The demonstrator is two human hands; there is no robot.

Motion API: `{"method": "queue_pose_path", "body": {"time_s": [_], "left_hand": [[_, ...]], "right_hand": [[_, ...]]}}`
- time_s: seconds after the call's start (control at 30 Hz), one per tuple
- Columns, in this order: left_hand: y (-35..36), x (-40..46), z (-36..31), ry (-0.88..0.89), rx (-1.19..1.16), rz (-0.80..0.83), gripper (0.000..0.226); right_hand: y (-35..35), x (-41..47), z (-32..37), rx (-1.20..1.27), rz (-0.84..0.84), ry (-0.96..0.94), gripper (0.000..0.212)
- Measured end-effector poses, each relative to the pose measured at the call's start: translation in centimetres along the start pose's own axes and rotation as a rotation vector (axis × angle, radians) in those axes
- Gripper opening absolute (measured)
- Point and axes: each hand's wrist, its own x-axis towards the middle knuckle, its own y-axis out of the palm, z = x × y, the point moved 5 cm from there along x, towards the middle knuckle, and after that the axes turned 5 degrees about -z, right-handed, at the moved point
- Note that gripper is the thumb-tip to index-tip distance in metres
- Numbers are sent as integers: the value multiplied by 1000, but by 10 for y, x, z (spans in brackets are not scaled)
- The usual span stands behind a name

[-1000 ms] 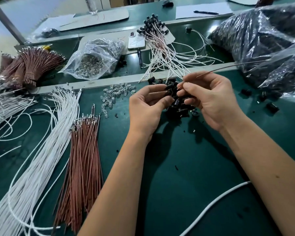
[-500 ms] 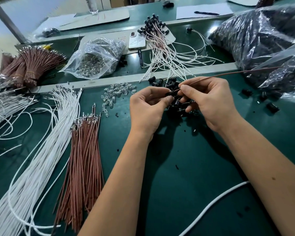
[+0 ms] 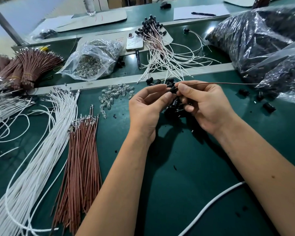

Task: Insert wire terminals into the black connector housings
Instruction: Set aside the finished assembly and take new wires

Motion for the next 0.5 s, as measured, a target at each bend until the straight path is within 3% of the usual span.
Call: {"method": "queue_pose_path", "body": {"time_s": [0.17,0.37,0.5], "left_hand": [[-1,0,-1,41,70,-11,21],[-2,1,-1,48,96,-16,23],[-1,0,-1,44,84,3,23]], "right_hand": [[-1,0,2,-123,-51,-71,3],[2,-3,5,-241,-75,-155,16],[1,-2,5,-275,-72,-115,21]]}}
